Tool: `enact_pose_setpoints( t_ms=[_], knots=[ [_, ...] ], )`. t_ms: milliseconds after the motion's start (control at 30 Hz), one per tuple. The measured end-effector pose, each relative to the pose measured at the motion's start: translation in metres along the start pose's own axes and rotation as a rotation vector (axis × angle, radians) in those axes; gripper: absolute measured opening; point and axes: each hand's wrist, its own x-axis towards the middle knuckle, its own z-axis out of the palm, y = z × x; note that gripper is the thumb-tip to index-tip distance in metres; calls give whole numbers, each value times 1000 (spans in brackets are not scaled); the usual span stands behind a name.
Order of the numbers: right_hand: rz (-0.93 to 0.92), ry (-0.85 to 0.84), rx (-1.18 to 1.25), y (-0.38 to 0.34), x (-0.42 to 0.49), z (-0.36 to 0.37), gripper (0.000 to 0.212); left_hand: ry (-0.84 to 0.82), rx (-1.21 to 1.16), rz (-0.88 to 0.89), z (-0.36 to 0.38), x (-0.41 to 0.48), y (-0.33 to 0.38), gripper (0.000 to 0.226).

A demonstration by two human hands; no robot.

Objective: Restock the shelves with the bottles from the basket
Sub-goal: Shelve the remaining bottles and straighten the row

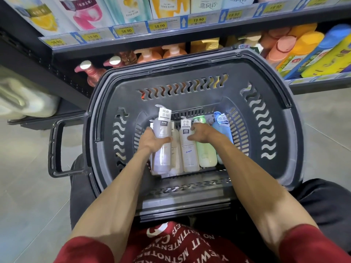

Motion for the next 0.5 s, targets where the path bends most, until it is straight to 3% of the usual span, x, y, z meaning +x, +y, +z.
enact_pose_setpoints(
  t_ms=[500],
  knots=[
    [-90, -6, 63, -28, 22, 12, 43, 172, 27, 62, -62, -50, 13, 63]
  ],
)
